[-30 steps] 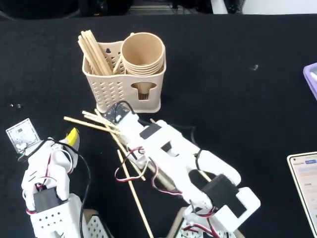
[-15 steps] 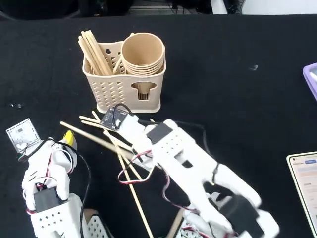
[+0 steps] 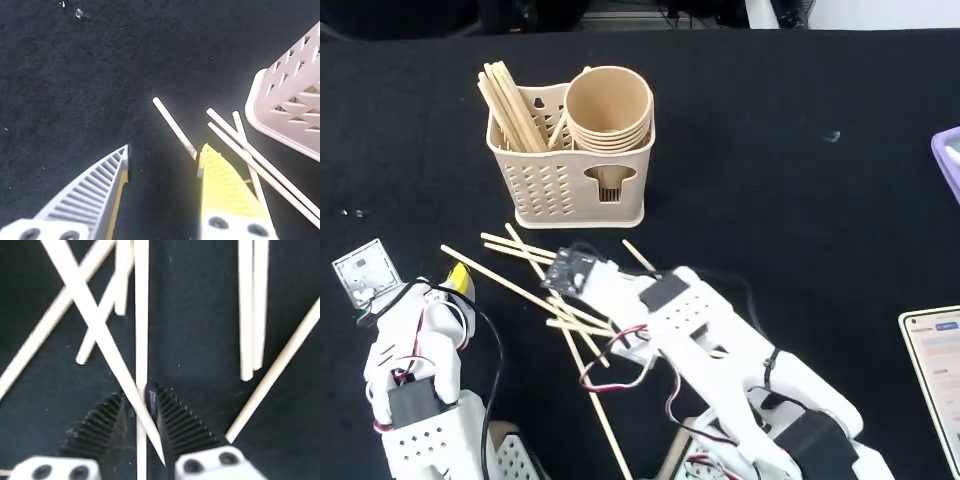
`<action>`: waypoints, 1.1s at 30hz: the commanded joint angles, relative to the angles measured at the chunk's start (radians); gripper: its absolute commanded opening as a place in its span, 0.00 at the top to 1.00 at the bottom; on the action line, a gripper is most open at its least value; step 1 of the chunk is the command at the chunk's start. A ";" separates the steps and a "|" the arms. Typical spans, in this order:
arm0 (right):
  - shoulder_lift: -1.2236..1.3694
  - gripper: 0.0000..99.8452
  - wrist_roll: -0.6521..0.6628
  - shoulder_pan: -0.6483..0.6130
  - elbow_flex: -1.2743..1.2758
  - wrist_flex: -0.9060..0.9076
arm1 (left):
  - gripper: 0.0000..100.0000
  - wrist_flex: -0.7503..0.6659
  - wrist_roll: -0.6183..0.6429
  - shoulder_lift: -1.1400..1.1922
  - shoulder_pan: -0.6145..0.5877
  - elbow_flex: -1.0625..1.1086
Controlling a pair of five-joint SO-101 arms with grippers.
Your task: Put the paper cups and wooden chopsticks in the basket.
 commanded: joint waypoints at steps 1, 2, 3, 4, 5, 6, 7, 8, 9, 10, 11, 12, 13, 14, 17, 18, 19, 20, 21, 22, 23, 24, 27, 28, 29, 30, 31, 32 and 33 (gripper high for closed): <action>-0.045 0.96 0.009 0.031 0.016 -0.029 | 0.78 -0.021 0.003 0.003 0.004 -0.008; -0.045 0.93 0.009 0.031 0.018 -0.020 | 0.78 -0.021 0.003 0.003 0.004 -0.008; -0.045 0.90 0.009 0.034 0.018 -0.009 | 0.78 -0.021 0.003 0.003 0.004 -0.008; -0.045 0.87 0.009 0.035 0.018 -0.005 | 0.78 -0.021 0.003 0.003 0.004 -0.008; -0.045 0.85 0.009 0.035 0.018 -0.002 | 0.78 -0.021 0.003 0.003 0.004 -0.008; -0.045 0.83 0.009 0.035 0.024 -0.002 | 0.78 -0.021 0.003 0.003 0.004 -0.008; -0.045 0.83 0.009 0.035 0.035 -0.005 | 0.78 -0.021 0.003 0.003 0.004 -0.008; -0.045 0.83 0.009 0.034 0.045 -0.009 | 0.78 -0.021 0.003 0.003 0.004 -0.008; -0.045 0.83 0.009 0.034 0.053 -0.009 | 0.78 -0.021 0.003 0.003 0.004 -0.008; -0.050 0.83 0.009 0.034 0.059 -0.008 | 0.78 -0.021 0.003 0.003 0.004 -0.008; -0.053 0.83 0.009 0.032 0.062 -0.002 | 0.78 -0.021 0.003 0.003 0.004 -0.008; -0.053 0.83 0.009 0.031 0.067 -0.002 | 0.78 -0.021 0.003 0.003 0.004 -0.008; -0.050 0.83 0.009 0.031 0.067 -0.002 | 0.78 -0.021 0.003 0.003 0.004 -0.008; -0.045 0.83 0.009 0.031 0.068 -0.005 | 0.78 -0.021 0.003 0.003 0.004 -0.008; -0.045 0.83 0.009 0.032 0.090 -0.028 | 0.78 -0.021 0.003 0.003 0.004 -0.008; -0.045 0.83 0.009 0.034 0.105 -0.040 | 0.78 -0.021 0.003 0.003 0.004 -0.008; -0.045 0.83 0.011 0.034 0.122 -0.051 | 0.78 -0.021 0.003 0.003 0.004 -0.008; -0.045 0.83 0.014 0.034 0.134 -0.051 | 0.78 -0.021 0.003 0.003 0.004 -0.008; -0.053 0.83 0.014 0.035 0.142 -0.043 | 0.78 -0.021 0.003 0.003 0.004 -0.008; -0.053 0.83 0.014 0.040 0.145 -0.035 | 0.78 -0.021 0.003 0.003 0.004 -0.008; -0.053 0.83 0.015 0.051 0.145 -0.028 | 0.78 -0.021 0.003 0.003 0.004 -0.008; -0.053 0.83 0.017 0.061 0.142 -0.023 | 0.78 -0.021 0.003 0.003 0.004 -0.008; -0.053 0.85 0.069 0.092 0.147 -0.017 | 0.78 -0.021 0.003 0.003 0.004 -0.008; -0.053 0.89 0.097 0.095 0.147 -0.017 | 0.78 -0.021 0.003 0.003 0.004 -0.008; -0.053 0.94 0.112 0.095 0.147 -0.017 | 0.78 -0.021 0.003 0.003 0.004 -0.008; -0.053 0.99 0.120 0.095 0.147 -0.017 | 0.78 -0.021 0.003 0.003 0.004 -0.008; -0.053 0.98 0.121 0.095 0.147 -0.015 | 0.78 -0.021 0.003 0.003 0.004 -0.007; -0.053 0.98 0.121 0.097 0.147 -0.015 | 0.78 -0.021 0.003 0.003 0.004 -0.007; -0.053 0.99 0.121 0.097 0.145 -0.015 | 0.78 -0.021 0.003 0.003 0.004 -0.007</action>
